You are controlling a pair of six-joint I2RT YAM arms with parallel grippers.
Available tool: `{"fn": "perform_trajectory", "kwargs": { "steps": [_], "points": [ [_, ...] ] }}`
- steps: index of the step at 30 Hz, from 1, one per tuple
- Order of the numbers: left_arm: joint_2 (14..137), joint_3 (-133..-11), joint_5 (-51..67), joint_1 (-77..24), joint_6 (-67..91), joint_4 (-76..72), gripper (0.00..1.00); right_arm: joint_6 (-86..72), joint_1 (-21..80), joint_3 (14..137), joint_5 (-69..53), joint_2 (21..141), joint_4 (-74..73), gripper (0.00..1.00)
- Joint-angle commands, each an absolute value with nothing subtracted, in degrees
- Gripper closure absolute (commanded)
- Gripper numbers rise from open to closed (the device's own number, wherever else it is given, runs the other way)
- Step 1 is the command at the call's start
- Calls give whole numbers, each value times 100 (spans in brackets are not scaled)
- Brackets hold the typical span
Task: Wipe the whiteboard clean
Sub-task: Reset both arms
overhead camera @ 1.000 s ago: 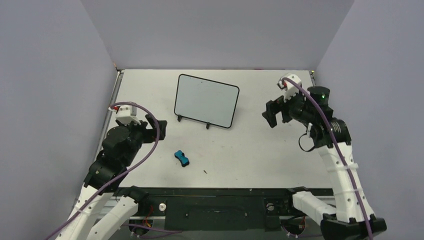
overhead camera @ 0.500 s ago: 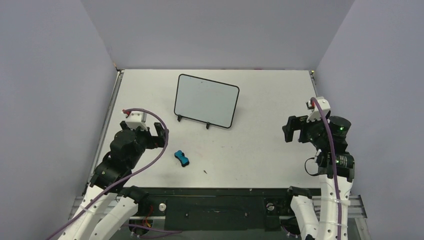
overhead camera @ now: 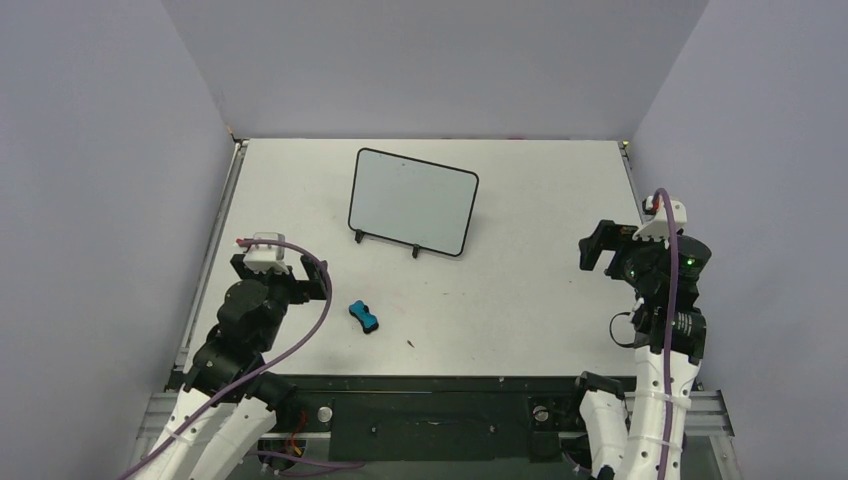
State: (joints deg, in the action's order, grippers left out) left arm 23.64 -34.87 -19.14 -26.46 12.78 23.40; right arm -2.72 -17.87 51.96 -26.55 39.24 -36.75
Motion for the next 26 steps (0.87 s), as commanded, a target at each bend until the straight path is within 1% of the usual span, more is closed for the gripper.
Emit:
{"fn": "perform_trajectory", "kwargs": {
  "steps": [1, 22, 24, 26],
  "points": [
    [2275, -3401, -2102, -2608, 1120, 1957, 3, -729, -1879, 5081, -2283, 3855, -3129, 0],
    [2304, -3333, -2085, -2610, 1028, 1941, 3, -681, -1940, 4821, -2670, 4010, -2536, 0],
    [2303, -3335, -2080, -2606, 1028, 1936, 3, -670, -1942, 4714, -2775, 3996, -2412, 2],
    [2312, -3339, -2083, -2610, 1022, 1943, 3, -703, -1957, 4597, -2840, 3945, -2318, 1]
  ]
}}
